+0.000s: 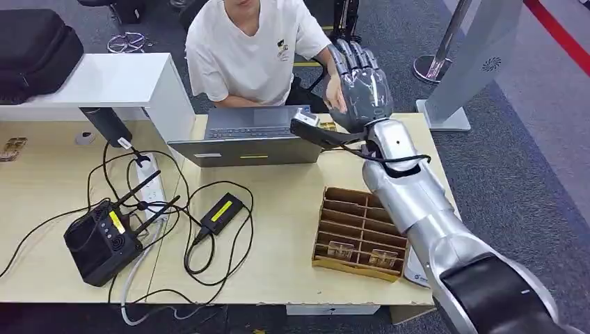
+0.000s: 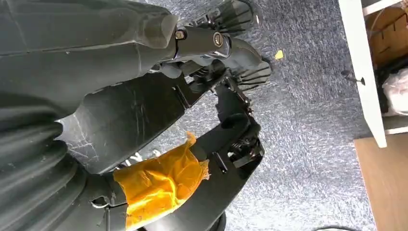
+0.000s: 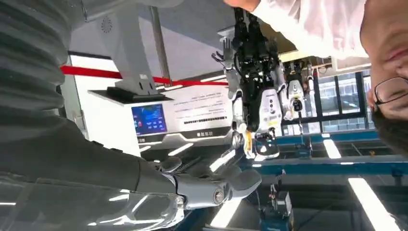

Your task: Pass the card to the sensor for recognition and then transmit it.

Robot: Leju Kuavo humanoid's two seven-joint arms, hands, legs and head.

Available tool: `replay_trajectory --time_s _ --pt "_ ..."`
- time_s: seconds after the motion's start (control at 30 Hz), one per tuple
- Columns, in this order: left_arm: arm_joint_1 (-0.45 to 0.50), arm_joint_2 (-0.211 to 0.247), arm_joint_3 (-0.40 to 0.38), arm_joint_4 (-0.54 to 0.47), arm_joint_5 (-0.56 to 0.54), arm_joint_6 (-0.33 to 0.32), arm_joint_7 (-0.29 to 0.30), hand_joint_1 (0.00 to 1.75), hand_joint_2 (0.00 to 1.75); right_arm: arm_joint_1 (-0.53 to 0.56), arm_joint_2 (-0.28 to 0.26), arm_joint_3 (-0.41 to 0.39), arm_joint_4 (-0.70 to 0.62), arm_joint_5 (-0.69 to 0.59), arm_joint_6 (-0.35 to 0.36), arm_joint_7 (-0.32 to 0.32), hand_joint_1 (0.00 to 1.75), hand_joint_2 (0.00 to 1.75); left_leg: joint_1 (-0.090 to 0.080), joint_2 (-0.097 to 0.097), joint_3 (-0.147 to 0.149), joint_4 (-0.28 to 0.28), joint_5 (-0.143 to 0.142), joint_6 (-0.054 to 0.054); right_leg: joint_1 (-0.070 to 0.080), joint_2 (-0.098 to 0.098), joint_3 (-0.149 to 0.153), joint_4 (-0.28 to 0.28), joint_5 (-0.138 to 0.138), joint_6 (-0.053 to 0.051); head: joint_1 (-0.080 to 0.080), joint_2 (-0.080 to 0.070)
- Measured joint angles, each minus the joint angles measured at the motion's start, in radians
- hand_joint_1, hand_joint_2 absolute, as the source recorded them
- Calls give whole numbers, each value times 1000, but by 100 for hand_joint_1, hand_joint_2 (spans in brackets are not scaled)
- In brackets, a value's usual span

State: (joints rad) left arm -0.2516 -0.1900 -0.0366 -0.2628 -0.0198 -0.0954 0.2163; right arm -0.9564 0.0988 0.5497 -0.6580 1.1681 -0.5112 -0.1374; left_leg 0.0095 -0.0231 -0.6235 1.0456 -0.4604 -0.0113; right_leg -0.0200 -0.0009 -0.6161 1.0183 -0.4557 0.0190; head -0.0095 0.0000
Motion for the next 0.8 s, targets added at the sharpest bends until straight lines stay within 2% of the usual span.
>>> replay_trajectory --time_s 0.2,0.57,0.8 --pt "0 0 0 0 -4 21 -10 0 175 52 -22 -16 -42 -56 -47 -62 0 175 0 0 0 0 0 0 0 0 0 0 0 0 0 0" --pt "11 1 12 1 0 41 -58 0 175 345 -156 -63 -477 -150 -62 -119 0 175 0 2 0 0 -2 0 1 3 -1 -1 0 0 0 0" --pt "22 8 35 1 5 40 -86 0 175 510 -228 -106 -695 -163 -69 -148 0 175 0 2 1 -1 -2 0 1 3 -1 0 -1 -1 0 0"
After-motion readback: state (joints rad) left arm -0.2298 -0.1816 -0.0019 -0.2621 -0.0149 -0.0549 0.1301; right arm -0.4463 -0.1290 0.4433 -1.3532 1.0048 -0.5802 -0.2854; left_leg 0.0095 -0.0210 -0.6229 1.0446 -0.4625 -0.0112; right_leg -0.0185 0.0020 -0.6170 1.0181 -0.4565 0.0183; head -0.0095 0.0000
